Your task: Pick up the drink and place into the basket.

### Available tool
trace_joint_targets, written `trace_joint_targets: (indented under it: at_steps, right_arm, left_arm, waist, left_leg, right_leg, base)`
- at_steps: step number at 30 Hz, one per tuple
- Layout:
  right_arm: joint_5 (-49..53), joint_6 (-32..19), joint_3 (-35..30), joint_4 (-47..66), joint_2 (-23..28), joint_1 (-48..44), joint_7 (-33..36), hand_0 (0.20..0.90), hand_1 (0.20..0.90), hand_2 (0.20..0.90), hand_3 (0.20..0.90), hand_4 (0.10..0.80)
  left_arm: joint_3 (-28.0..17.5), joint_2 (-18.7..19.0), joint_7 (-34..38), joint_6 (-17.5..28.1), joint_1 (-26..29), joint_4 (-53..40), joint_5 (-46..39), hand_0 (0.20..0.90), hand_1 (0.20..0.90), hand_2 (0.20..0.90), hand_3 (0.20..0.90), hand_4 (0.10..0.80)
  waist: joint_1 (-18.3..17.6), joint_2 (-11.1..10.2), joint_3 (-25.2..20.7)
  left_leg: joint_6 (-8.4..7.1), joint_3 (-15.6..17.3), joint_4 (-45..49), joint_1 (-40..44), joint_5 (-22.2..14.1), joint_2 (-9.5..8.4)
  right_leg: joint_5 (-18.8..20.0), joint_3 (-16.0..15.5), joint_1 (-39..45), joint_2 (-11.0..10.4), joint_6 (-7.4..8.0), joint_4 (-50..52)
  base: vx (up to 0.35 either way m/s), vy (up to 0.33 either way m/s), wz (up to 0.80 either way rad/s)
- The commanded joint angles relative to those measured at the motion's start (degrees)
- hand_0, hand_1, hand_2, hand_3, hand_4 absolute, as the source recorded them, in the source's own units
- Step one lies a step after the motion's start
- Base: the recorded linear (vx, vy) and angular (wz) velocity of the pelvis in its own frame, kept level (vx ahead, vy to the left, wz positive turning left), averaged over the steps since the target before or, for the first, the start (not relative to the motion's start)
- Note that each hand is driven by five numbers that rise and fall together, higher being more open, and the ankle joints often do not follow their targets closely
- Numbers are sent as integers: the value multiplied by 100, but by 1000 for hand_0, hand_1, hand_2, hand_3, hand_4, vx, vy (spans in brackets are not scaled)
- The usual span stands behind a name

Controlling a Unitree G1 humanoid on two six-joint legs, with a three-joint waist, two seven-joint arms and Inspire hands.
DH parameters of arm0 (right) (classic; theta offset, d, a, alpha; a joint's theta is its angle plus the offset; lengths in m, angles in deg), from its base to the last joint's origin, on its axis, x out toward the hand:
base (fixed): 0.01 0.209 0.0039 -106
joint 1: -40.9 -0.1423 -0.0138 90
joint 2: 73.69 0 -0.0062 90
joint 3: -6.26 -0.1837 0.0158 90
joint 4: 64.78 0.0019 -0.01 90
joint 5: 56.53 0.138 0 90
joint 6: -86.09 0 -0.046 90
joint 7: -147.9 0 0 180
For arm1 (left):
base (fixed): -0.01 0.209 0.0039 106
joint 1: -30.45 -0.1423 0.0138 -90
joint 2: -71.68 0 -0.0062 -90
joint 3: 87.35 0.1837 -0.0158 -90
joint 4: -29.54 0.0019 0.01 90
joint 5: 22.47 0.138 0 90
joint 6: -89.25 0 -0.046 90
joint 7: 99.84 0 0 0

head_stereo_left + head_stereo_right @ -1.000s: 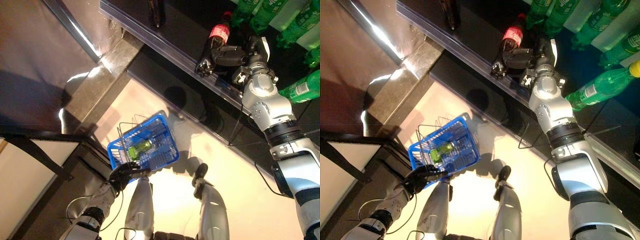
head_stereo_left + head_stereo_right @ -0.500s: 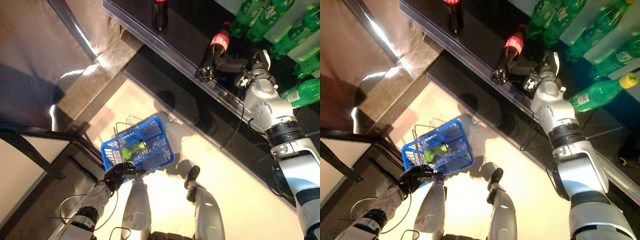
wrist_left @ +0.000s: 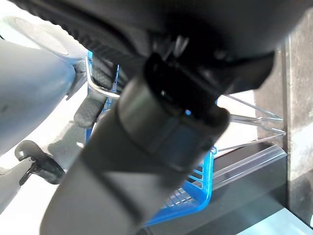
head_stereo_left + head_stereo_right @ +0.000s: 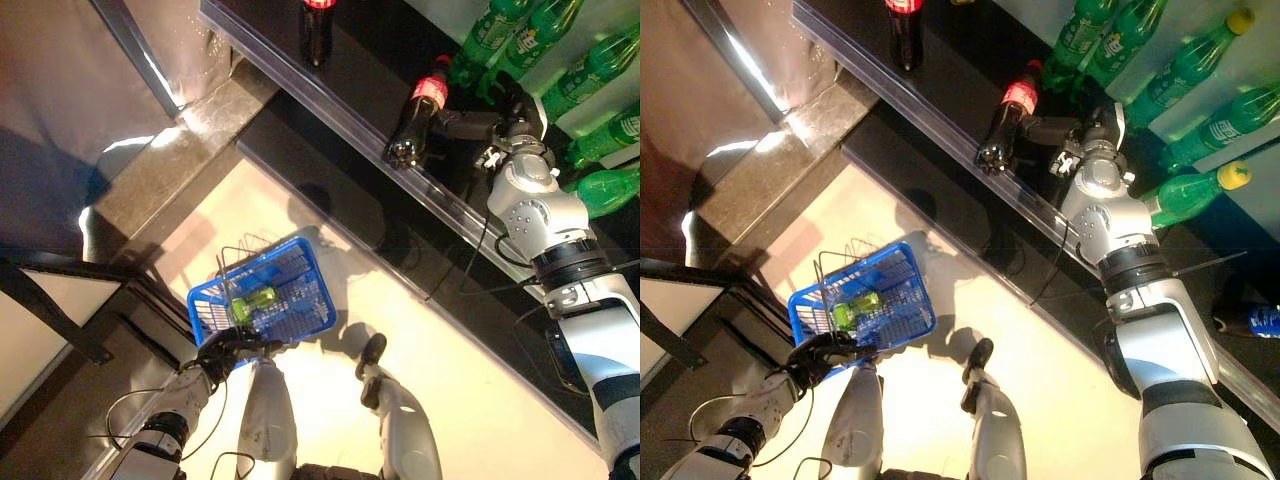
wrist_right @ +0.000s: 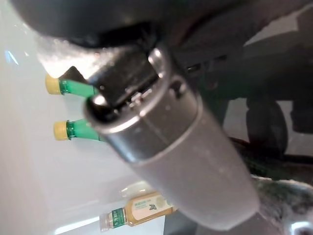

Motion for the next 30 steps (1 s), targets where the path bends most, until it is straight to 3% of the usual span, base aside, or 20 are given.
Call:
trace_joint_targets:
  at_steps: [1,30]
  right_arm:
    - [111,-594,50,260,664,-919,115,900,900,900,900,800]
    - [1360,165,535,-557,347,-1399,-376,900,900,900,900,800]
  left_arm:
    - [185,396,-228,176,-429,-339,52,300,300,300,200,100]
    - [217,591,-275,85,-414,-386,432,300,300,300,200,100]
  waist:
    - [159,-116,-220]
    - [437,-368,-306]
  left_leg:
    - [461,-6,207,-321,98,-85]
    - [424,-11,41,-89,103,-55]
  right_leg:
    - [-405,-208,442,-578,637,239]
    - [-365,-362,799,-509,665,48]
  base:
    - [0,0,0]
    - [4,-8,1]
